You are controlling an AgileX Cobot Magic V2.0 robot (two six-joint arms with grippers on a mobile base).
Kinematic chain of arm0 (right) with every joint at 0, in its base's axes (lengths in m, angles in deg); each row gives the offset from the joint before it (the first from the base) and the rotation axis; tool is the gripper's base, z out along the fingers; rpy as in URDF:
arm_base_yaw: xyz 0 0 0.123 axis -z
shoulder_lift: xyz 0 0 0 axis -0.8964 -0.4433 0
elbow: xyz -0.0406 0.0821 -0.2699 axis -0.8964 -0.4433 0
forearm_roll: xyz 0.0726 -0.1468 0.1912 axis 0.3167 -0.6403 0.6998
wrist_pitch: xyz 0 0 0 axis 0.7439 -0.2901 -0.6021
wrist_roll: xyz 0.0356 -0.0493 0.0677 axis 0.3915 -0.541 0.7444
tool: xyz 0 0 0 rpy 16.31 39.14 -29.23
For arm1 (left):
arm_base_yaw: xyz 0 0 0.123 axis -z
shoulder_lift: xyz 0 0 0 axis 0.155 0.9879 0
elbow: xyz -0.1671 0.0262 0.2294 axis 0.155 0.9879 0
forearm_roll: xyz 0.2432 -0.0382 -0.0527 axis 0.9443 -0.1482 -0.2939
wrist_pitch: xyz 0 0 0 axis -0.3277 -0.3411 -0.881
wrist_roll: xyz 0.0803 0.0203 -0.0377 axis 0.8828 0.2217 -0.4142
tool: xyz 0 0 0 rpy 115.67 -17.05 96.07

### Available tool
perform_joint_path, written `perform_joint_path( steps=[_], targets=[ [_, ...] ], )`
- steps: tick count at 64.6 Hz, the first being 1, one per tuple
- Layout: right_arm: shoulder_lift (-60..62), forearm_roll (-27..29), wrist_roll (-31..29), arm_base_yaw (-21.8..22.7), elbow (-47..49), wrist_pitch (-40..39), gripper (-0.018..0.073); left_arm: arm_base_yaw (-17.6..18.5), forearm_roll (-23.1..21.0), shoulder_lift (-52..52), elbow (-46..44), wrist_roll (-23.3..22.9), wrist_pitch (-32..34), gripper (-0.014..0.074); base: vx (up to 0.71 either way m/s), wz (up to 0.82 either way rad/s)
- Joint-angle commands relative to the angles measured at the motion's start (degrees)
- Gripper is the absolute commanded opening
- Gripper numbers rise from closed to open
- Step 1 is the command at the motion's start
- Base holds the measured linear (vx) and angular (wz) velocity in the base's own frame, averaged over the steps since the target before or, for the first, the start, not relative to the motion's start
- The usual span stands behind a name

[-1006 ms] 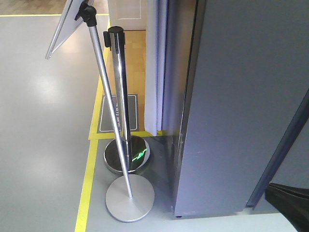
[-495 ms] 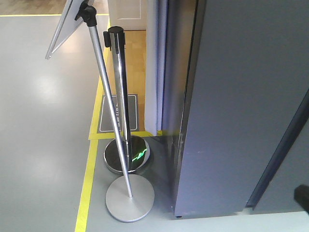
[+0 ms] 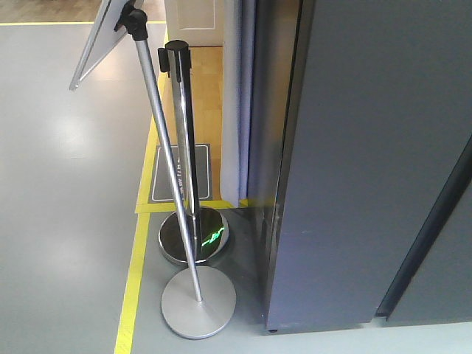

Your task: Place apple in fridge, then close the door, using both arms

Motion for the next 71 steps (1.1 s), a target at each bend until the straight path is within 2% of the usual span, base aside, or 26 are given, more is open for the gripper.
perform_joint_path(
  steps=[1, 16, 19, 28, 48, 71],
  targets=[
    [1.9, -5.2, 6.0, -0.1, -2.3, -9.5, -0.0005, -0.1, -0.1, -0.9, 1.7, -0.6, 4.7, -0.0006, 0.0, 0.0],
    [10.0, -5.7, 8.6, 0.2, -11.1, -17.0, -0.0005, -0.1, -0.1, -0.9, 1.7, -0.6, 4.7, -0.0006, 0.0, 0.0],
    [11.6, -5.7, 8.6, 0.7, -10.9, -15.3, -0.0005, -0.1, -0.1, -0.9, 1.7, -0.6, 4.7, -0.0006, 0.0, 0.0],
    [11.4, -6.0, 8.2, 2.8, -10.9, -17.6, -0.0005, -0.1, -0.1, -0.9, 1.7, -0.6, 4.7, -0.0006, 0.0, 0.0],
    [11.4, -6.1, 8.0, 2.8, -11.0, -17.6, -0.0005, -0.1, -0.1, -0.9, 1.7, -0.6, 4.7, -0.0006, 0.0, 0.0],
    [11.4, -6.2, 3.6, 2.8, -11.0, -17.6, -0.0005, -0.1, -0.1, -0.9, 1.7, -0.6, 4.7, -0.0006, 0.0, 0.0]
  ],
)
